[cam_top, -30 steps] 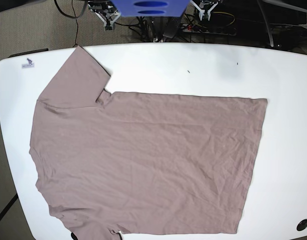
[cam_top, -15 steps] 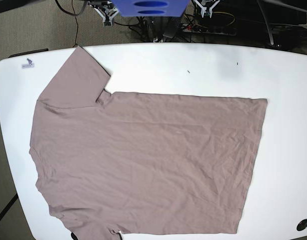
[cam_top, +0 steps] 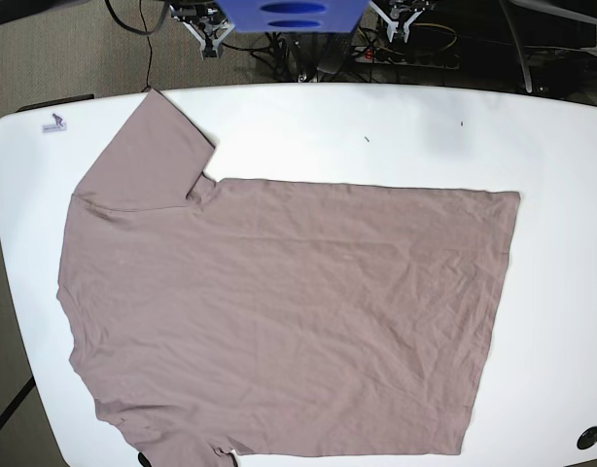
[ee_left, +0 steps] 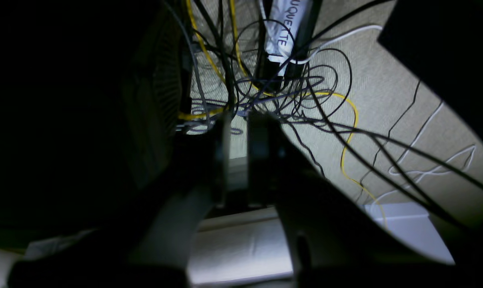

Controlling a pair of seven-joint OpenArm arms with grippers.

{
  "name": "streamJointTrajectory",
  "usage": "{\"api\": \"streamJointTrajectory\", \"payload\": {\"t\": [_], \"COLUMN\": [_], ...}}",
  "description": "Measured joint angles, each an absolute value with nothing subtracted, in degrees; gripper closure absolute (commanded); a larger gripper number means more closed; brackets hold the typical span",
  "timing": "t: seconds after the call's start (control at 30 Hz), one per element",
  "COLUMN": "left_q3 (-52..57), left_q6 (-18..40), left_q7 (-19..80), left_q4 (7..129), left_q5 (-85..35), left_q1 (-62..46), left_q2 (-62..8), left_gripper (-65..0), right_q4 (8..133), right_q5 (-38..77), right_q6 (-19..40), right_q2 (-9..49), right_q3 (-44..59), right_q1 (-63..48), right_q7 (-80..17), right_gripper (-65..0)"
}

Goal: Fold the T-shirt properly

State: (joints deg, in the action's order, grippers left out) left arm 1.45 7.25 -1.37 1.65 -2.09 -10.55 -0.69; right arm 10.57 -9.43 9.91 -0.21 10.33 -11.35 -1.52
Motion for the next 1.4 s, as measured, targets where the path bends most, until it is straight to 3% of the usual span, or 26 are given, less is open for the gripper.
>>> {"api": "streamJointTrajectory", "payload": {"t": [0.4,0.73,0.77,0.87,1.1,1.4], "left_q3": [3.1,4.7,5.4,5.9,6.5,7.6], "left_q6": [7.2,7.0,6.3,6.2,6.1,6.1], "left_q7": [-0.6,-1.4,1.8,-1.7,1.2,2.4], "left_q4": [30.7,49.9,56.3,63.0,69.3,68.7], "left_q5": [-1.1,-1.0,-0.2,0.0,0.9,1.7], "left_q1": [-30.5,-40.0,-42.3,-45.8,-49.7,-49.7], "left_q2": [-6.0,-7.4,-6.9,-6.4,-5.8,-5.9], "left_gripper": [-0.8,-1.0,-1.0,-0.9,-1.0,-1.0], "right_q4": [14.0,32.7,40.2,48.7,60.5,63.0], "right_q5": [-9.4,-9.6,-10.7,-9.5,-10.0,-10.8], "right_q6": [9.9,10.4,10.6,10.9,10.7,11.5], "right_q2": [0.6,0.6,0.4,0.5,0.6,0.8], "right_q3": [10.9,11.0,11.1,11.4,11.7,11.2], "right_q1": [-17.8,-30.2,-33.0,-37.4,-43.6,-45.6], "right_q7": [-0.8,-2.0,-4.1,-1.7,-4.5,-5.0], "right_gripper": [0.0,0.0,0.0,0.0,-0.4,-0.4]}}
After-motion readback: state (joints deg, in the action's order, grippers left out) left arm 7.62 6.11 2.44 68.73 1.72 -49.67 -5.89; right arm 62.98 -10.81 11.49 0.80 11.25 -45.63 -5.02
